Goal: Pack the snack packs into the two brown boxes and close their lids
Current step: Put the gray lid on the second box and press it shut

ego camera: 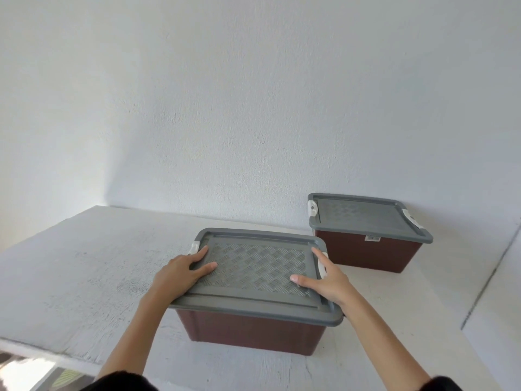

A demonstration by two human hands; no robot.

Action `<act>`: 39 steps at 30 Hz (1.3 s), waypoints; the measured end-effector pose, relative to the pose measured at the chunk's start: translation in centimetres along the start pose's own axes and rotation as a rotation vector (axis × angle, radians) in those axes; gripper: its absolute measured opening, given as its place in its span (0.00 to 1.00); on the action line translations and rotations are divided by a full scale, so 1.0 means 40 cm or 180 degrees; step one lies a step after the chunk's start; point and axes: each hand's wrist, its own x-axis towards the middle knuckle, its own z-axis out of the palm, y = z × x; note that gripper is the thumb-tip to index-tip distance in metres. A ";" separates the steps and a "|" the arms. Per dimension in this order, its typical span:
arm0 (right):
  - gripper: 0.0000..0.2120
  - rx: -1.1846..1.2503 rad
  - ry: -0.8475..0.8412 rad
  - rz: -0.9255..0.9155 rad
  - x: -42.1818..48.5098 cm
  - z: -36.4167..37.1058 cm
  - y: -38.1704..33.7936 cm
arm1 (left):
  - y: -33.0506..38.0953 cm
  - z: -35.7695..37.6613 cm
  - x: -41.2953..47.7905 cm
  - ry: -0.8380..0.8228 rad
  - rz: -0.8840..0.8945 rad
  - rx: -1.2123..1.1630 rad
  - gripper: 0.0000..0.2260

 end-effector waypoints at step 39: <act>0.20 -0.2583 0.1208 -0.1031 -0.053 0.264 -0.107 | 0.157 0.098 -0.065 0.0110 0.0894 0.0760 0.23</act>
